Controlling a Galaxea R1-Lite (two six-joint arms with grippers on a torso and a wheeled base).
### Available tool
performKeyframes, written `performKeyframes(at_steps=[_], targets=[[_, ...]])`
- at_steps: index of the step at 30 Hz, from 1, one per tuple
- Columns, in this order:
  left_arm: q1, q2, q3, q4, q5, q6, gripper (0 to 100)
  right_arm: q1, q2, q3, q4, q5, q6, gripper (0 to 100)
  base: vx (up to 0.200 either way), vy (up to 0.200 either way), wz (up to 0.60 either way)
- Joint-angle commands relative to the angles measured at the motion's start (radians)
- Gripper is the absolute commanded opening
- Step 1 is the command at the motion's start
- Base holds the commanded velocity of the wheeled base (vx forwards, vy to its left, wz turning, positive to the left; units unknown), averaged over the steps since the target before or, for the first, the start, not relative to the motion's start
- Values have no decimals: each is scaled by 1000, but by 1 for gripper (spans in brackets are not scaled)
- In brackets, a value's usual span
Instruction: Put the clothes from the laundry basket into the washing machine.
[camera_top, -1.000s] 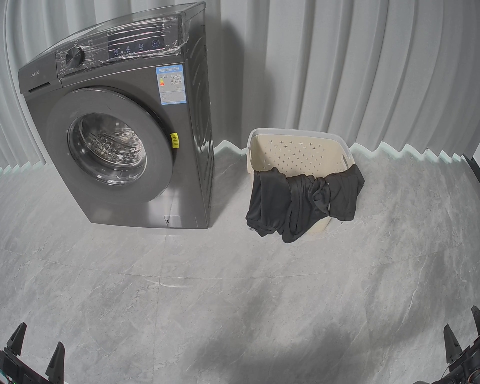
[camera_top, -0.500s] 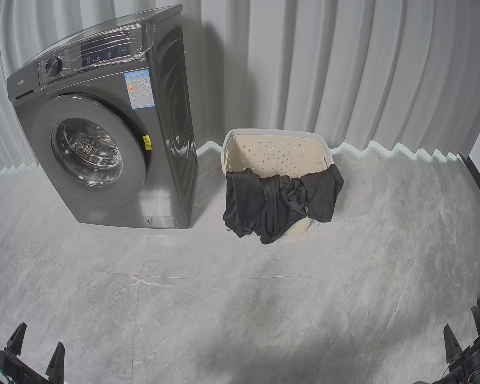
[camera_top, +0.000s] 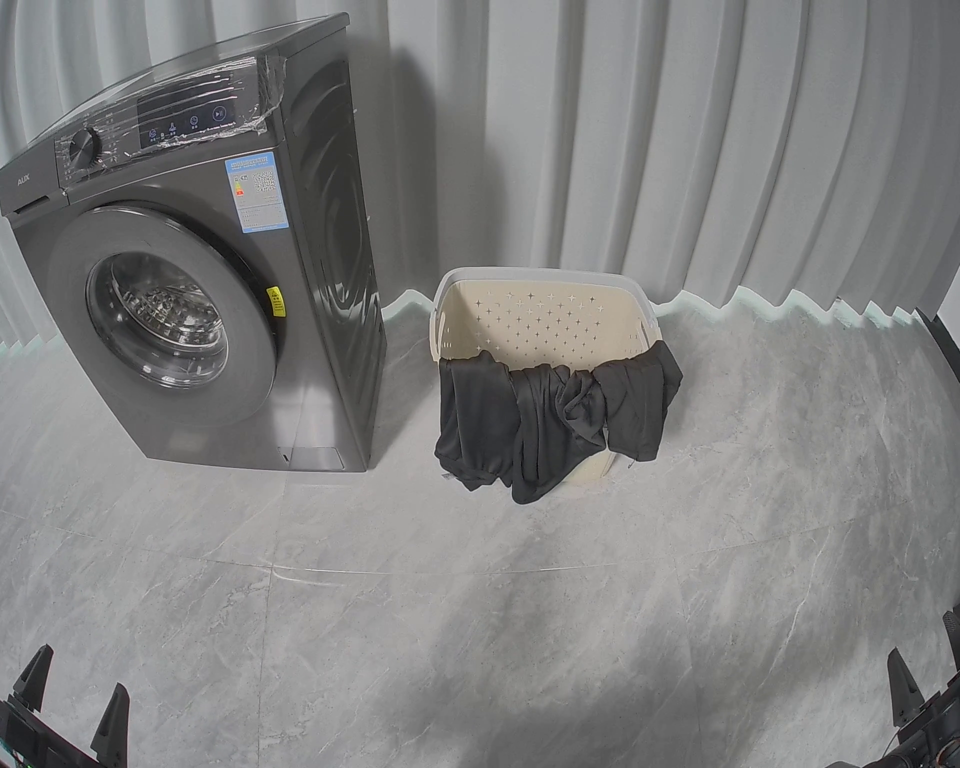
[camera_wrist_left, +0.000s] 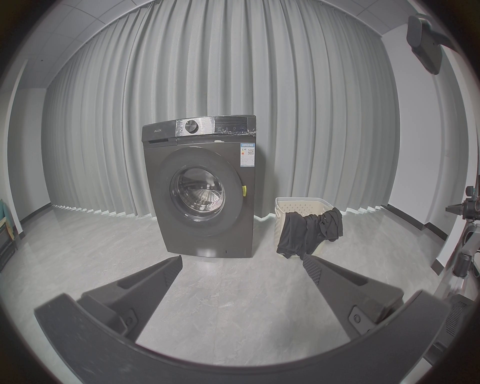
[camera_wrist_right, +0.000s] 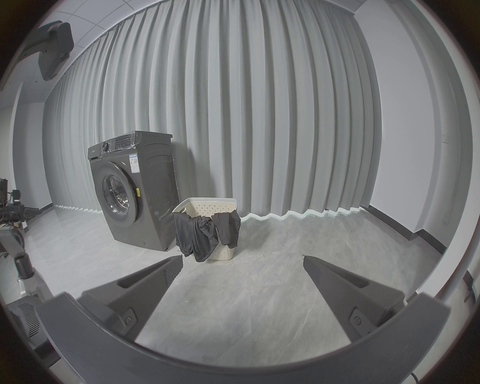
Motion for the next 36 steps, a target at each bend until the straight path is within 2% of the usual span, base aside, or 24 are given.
performKeyframes(at_steps=[1, 4, 16, 31, 36], targets=[[0, -15, 18, -2, 0, 0, 100, 0, -16, 18, -1, 0, 0, 100, 200, 0, 0], [0, -15, 18, -2, 0, 0, 100, 0, -16, 18, -1, 0, 0, 100, 200, 0, 0], [0, -15, 18, 0, 0, 0, 100, 0, -16, 18, -1, 0, 0, 100, 0, 0, 0], [0, -15, 18, 0, 0, 2, 100, 0, -16, 18, -1, 0, 0, 100, 0, -200, 0], [0, -15, 18, 0, 0, 2, 100, 0, -16, 18, 0, 0, 0, 100, 0, 0, 0]])
